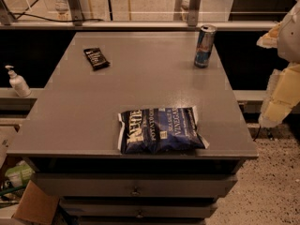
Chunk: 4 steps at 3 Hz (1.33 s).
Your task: Pick rxbar chocolate
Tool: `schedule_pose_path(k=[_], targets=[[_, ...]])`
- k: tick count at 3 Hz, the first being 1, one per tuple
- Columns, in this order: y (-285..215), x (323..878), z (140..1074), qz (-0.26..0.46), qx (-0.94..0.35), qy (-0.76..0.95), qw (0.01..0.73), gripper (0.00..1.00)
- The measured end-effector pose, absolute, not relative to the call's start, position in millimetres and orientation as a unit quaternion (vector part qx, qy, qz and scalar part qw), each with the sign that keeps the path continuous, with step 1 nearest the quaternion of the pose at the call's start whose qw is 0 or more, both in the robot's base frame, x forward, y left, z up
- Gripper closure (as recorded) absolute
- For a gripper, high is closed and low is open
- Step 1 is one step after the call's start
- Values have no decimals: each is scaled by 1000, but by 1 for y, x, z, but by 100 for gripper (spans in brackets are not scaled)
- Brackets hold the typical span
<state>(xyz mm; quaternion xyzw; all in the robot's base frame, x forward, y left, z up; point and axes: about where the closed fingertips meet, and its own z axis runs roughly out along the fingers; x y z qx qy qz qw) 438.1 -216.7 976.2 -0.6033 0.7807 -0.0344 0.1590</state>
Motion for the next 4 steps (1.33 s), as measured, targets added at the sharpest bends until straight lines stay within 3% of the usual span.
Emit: schedule_pose_path(k=[2, 4], targets=[[-211, 445, 976, -30, -611, 772, 170, 0], [-125, 493, 938, 17, -662, 719, 211, 0]])
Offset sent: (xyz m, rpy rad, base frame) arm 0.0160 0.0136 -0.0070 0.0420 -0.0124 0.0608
